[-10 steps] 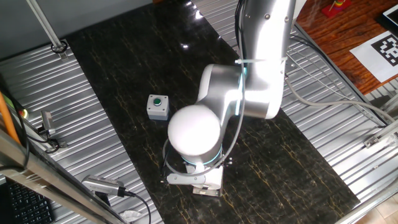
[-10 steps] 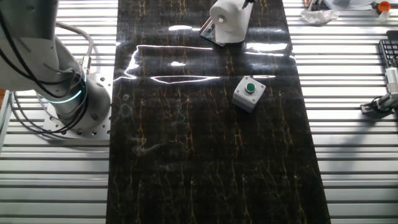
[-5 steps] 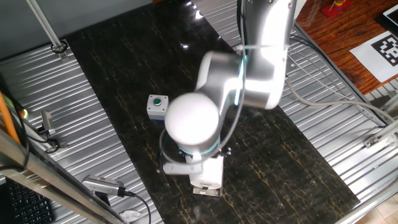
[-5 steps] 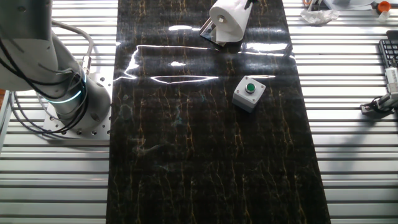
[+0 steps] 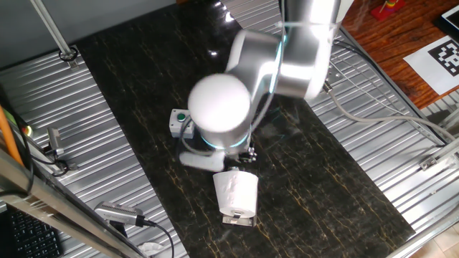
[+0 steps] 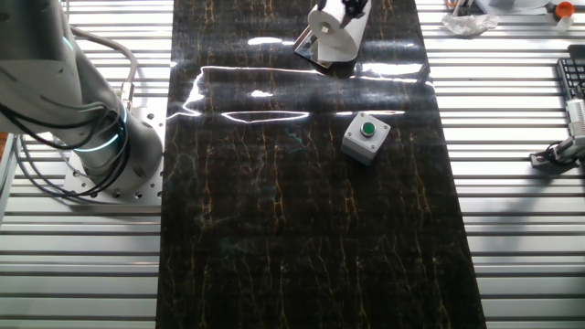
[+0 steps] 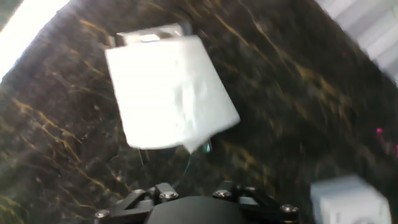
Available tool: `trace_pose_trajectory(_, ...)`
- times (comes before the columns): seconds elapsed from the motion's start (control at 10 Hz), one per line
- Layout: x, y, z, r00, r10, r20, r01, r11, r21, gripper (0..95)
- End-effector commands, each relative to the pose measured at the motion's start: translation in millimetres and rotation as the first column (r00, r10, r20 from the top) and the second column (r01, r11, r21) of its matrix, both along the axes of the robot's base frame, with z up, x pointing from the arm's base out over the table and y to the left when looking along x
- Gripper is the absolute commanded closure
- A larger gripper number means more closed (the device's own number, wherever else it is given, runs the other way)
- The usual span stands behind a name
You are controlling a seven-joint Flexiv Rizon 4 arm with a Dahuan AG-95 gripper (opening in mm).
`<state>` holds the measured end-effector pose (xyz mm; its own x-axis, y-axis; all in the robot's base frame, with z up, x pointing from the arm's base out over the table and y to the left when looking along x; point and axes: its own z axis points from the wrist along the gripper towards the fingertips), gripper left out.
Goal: Put the toilet paper on its holder
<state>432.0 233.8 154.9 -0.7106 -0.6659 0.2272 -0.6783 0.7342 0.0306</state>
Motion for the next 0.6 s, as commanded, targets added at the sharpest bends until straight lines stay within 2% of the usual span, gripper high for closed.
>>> trace_pose_trajectory(0.1,-48.5,-39.7,9.8,0.968,-0.243,0.059,0.241,0.970,0.030,95.0)
trace_pose_trajectory(0.2,-62.8,-45.3,6.6,0.957,-0.277,0.082,0.273,0.961,0.053,95.0)
trace_pose_trajectory(0.4,-80.7,-48.8,-0.7,0.935,-0.343,0.094,0.333,0.936,0.111,95.0)
trace_pose_trajectory(0.6,-89.4,-44.5,-2.9,0.930,-0.356,0.093,0.346,0.932,0.107,95.0)
